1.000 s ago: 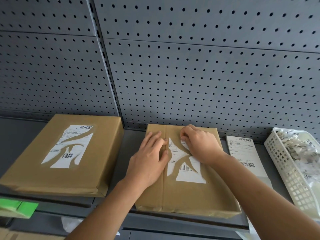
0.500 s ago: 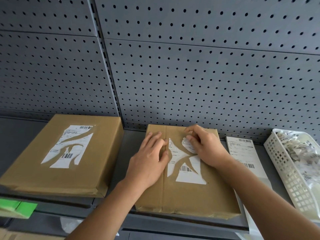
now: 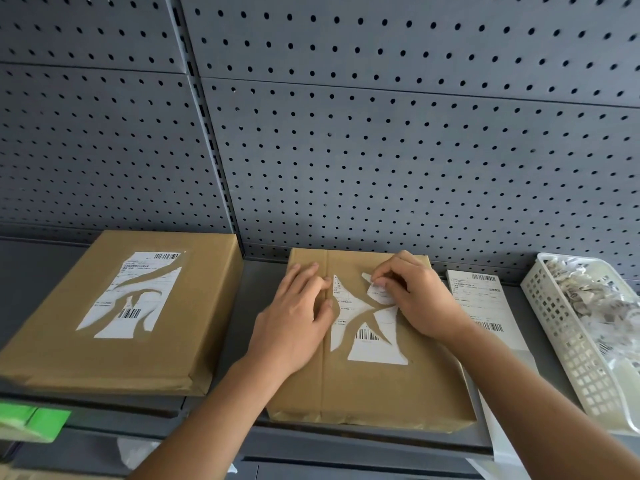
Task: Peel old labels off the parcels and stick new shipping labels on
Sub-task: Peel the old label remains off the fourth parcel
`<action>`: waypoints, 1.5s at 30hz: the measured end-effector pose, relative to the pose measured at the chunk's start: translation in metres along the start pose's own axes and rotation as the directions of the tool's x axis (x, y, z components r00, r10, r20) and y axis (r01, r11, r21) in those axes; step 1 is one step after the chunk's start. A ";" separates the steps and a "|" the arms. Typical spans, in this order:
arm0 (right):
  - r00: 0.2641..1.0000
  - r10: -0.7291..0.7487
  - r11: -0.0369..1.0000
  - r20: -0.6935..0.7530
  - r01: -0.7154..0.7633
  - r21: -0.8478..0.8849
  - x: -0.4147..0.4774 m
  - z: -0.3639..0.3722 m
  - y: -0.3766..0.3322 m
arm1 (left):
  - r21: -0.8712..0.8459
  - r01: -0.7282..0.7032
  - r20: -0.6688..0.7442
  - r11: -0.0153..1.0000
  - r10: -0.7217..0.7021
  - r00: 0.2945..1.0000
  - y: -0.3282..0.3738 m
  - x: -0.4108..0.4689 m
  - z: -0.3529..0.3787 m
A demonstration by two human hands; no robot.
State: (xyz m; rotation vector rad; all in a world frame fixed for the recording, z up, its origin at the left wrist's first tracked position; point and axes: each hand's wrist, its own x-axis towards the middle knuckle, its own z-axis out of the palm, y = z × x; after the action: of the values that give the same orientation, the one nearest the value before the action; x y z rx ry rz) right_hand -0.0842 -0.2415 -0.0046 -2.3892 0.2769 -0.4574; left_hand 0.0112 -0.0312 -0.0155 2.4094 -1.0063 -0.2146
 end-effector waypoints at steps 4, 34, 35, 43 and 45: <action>0.998 0.045 0.999 -0.052 -0.043 0.028 -0.007 -0.005 0.000 | -0.003 0.003 0.002 1.000 -0.003 1.000 0.000 0.000 0.000; 0.824 0.456 0.728 -0.337 -0.127 0.674 -0.050 -0.048 -0.007 | 0.011 0.004 0.006 1.000 -0.004 1.000 -0.001 0.001 0.001; 0.823 0.455 0.727 -0.341 -0.122 0.675 -0.052 -0.051 -0.007 | 0.009 0.002 0.006 1.000 -0.002 1.000 -0.002 0.001 0.002; 0.770 0.477 0.753 -0.424 -0.109 0.649 -0.075 -0.075 -0.002 | 0.024 -0.005 0.011 1.000 0.004 1.000 -0.005 0.004 0.003; 0.742 0.482 0.785 -0.466 -0.130 0.605 -0.083 -0.087 0.004 | 0.019 -0.003 0.016 1.000 0.002 1.000 -0.006 0.005 0.004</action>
State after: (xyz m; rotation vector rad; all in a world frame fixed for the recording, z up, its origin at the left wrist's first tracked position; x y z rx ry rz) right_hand -0.1947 -0.2692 0.0331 -1.5331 0.7330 -0.9852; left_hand 0.0171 -0.0322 -0.0215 2.4273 -1.0229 -0.2251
